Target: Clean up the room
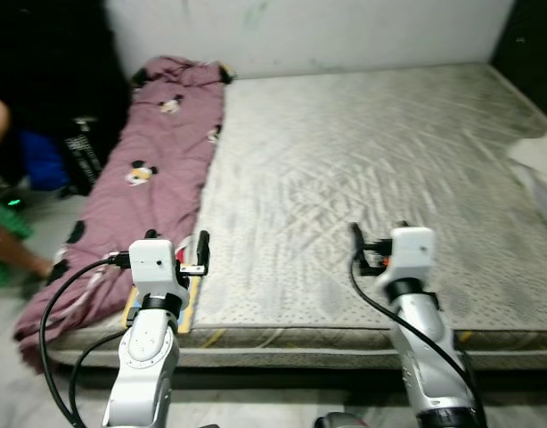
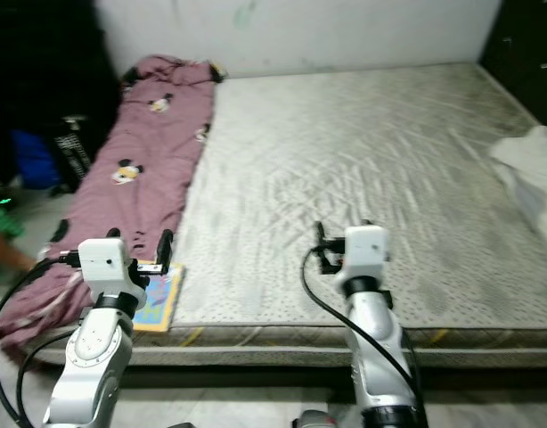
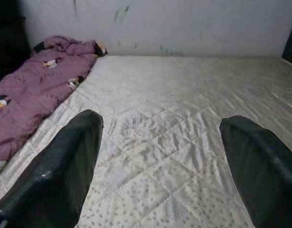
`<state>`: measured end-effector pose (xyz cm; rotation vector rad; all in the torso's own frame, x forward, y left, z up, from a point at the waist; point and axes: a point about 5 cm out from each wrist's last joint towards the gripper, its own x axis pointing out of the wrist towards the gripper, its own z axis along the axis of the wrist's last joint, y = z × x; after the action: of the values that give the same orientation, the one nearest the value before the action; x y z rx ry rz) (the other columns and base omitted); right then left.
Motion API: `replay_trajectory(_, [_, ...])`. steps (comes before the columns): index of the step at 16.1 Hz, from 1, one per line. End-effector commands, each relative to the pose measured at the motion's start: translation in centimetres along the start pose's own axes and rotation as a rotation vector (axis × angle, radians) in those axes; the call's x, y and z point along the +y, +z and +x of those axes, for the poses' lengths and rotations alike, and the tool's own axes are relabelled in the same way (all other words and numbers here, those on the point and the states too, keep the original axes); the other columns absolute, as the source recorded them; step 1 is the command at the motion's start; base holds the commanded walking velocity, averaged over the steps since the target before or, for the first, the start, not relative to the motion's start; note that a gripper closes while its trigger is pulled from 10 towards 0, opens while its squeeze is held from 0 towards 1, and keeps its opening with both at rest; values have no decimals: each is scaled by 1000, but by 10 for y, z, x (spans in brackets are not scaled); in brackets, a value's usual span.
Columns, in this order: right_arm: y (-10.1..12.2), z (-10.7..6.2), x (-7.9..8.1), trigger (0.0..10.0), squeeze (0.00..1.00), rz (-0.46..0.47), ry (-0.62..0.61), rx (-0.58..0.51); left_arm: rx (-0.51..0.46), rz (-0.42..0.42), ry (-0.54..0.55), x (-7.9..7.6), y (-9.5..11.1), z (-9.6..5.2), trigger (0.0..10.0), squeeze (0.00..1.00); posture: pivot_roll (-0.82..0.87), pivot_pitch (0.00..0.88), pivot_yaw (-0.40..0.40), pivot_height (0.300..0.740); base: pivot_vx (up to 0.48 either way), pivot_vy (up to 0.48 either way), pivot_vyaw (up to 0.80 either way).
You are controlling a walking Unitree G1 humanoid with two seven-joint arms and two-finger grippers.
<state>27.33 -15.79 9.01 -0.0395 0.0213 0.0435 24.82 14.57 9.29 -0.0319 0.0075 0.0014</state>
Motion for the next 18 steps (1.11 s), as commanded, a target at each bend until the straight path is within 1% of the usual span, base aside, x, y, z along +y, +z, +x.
replay_trajectory(1, [-3,3,3,10000,0,26,14,29,-12,-18,11,0,7,4,10000,0,-41,0,43,740,0,0,-800])
replay_trajectory(3, [1,10,11,10000,0,57,45,15,-37,-31,29,0,14,7,10000,0,-15,0,38,740,0,0,-800])
replay_trajectory(4, [3,13,14,10000,0,64,51,6,-55,1,18,1,17,7,10000,0,4,0,35,740,0,0,-688])
replay_trajectory(5, [3,14,16,10000,0,66,55,5,-66,19,19,1,19,7,10000,0,13,0,33,740,0,0,0])
replay_trajectory(18, [3,14,16,10000,0,66,55,5,-66,19,19,1,19,7,10000,0,13,0,33,740,0,0,0])
